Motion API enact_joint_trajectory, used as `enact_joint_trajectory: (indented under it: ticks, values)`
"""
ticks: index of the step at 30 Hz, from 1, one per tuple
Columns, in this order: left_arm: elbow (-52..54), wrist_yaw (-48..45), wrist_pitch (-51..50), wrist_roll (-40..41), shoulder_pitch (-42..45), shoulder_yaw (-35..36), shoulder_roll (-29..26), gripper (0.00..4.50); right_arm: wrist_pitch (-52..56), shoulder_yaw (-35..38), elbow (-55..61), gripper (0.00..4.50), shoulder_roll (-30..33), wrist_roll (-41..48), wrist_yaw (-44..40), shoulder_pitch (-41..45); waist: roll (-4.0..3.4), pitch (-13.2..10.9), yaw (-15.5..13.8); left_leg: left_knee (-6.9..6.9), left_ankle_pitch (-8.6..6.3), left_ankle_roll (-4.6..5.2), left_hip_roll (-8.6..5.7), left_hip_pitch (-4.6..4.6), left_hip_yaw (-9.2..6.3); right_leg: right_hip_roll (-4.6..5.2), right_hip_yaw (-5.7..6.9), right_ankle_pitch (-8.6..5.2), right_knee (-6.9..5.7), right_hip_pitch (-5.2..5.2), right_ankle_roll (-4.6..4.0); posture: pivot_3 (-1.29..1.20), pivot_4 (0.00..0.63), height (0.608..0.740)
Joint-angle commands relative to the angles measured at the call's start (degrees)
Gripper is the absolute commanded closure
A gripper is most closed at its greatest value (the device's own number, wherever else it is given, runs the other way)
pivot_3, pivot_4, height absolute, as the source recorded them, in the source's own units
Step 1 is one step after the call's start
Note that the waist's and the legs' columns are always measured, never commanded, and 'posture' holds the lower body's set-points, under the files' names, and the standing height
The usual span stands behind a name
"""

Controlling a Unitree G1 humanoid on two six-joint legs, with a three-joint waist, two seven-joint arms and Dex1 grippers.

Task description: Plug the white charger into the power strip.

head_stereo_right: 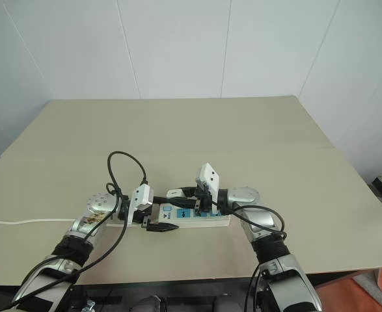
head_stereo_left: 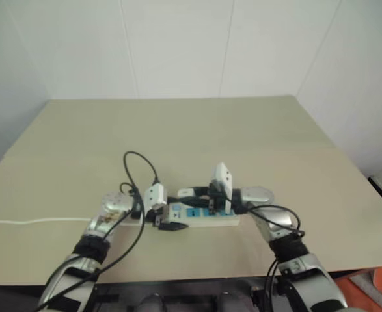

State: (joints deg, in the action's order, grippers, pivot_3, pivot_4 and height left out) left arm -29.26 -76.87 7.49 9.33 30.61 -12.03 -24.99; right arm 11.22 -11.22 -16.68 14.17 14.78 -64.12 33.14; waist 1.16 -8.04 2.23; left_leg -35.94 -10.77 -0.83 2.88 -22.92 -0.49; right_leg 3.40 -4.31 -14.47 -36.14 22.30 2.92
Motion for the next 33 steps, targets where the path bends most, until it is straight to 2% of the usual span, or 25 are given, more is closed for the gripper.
enact_joint_trajectory:
  ticks: [1, 33]
  values:
    - [0.38, -0.75, -0.16, -0.32, -1.03, -0.08, -1.24, 1.19, -1.14, 1.04, -1.55, 3.35, 1.38, -0.01, -0.43, 0.95, 0.00, 0.00, 0.01, 0.00, 0.00, 0.00, 0.00, 0.00, 0.00, 0.00, 0.00, 0.00, 0.00, 0.00, 0.00, 0.00, 0.150, 0.740]
    - [4.17, -0.17, -2.18, 0.87, -4.09, 1.31, -4.49, 1.19, -5.75, 2.23, -10.60, 3.35, 7.76, 0.13, -5.90, 2.34, 0.00, 0.00, 0.07, 0.05, 0.00, 0.00, 0.00, -0.04, 0.00, 0.01, 0.00, 0.00, 0.07, 0.01, -0.01, 0.00, 0.150, 0.740]
